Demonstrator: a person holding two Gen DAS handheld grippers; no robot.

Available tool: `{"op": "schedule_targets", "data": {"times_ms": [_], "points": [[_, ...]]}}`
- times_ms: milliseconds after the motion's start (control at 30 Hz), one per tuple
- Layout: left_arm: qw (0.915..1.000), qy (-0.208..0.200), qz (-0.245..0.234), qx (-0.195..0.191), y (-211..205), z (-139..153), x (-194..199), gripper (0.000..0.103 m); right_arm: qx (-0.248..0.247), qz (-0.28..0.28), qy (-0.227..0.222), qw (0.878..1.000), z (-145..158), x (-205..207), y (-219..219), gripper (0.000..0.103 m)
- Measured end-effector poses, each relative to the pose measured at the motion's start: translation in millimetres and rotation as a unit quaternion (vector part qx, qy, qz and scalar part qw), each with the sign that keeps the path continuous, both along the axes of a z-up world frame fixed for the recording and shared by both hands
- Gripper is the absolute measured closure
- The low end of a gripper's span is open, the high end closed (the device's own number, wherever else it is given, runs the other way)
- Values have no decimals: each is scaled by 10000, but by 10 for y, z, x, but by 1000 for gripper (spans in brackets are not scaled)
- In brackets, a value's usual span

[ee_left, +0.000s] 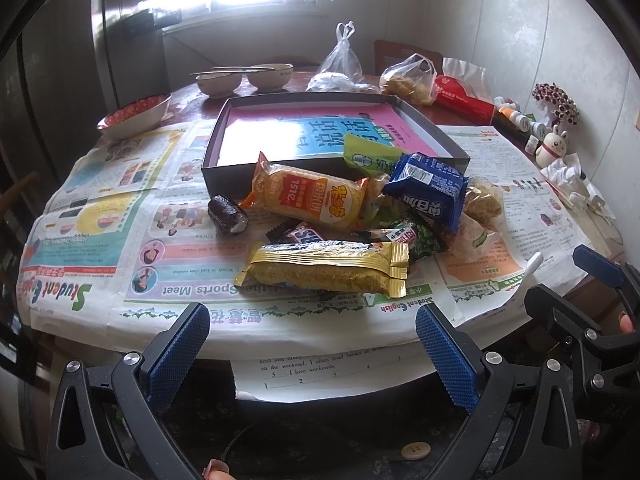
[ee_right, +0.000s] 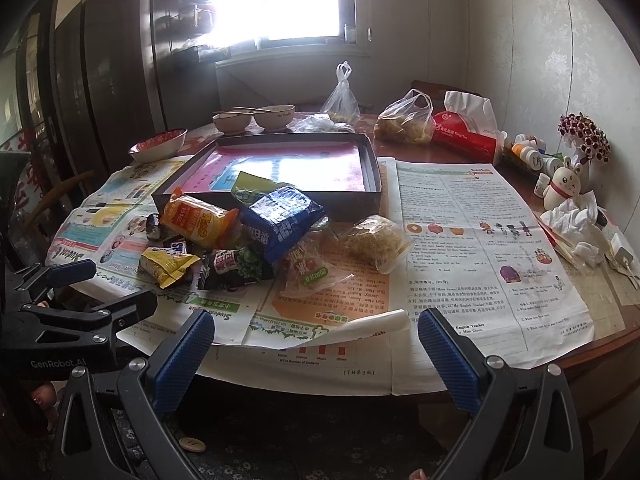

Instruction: Organize snacks

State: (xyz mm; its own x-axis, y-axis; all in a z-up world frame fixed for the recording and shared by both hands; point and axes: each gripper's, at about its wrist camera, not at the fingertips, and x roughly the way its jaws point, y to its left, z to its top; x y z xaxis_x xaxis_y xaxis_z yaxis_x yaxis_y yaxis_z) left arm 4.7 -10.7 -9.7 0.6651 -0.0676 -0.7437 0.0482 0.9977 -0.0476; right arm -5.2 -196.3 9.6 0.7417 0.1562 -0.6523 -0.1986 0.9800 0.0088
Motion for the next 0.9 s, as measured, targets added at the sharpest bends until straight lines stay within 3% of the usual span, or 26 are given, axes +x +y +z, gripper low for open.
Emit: {"op": "schedule_targets", "data": {"times_ms": [367,500,767,900], "points": [[9998,188,69,39,157,-67,104,0,88,54,72,9999,-39,118,1,0],[9994,214,-77,276,137,-93,123,0,149,32,182,9997,-76,172,-34,0],[9924,-19,-468,1135,-92,-150,230,0,262,18,378,9989,-138,287,-110,0],[9913,-106,-561,1183,-111,-148,290,1,209,22,307,9993,-101,373,-143,0]]}}
